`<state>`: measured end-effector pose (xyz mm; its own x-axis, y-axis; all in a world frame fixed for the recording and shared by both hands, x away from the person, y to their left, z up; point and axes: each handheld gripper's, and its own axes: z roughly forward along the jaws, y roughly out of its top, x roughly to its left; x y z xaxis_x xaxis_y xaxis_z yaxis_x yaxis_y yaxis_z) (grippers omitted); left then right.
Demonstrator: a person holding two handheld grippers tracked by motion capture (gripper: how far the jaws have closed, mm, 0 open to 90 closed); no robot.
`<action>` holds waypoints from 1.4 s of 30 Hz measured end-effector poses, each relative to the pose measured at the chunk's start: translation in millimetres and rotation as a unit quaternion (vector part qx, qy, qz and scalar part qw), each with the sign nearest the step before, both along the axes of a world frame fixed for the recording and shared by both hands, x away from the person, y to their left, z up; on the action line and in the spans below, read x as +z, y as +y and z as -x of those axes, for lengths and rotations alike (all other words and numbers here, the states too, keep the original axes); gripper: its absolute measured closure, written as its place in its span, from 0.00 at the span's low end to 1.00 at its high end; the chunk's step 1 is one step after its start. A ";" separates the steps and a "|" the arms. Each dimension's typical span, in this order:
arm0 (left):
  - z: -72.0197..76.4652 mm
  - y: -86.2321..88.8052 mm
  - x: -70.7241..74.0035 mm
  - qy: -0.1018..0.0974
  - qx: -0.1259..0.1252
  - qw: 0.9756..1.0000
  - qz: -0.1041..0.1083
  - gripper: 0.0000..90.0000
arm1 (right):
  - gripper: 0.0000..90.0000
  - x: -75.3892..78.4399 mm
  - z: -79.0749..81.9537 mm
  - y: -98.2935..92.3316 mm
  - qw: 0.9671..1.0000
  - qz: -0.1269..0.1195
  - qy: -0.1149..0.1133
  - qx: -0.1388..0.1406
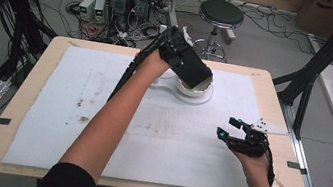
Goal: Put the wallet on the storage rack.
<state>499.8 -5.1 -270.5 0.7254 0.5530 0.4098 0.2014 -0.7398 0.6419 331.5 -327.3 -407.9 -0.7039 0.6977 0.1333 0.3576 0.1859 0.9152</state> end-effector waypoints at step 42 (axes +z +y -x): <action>58.4 37.7 3.8 -0.003 -0.045 0.988 0.145 0.43 | 0.29 -3.4 1.6 8.7 1.000 0.012 0.010 0.016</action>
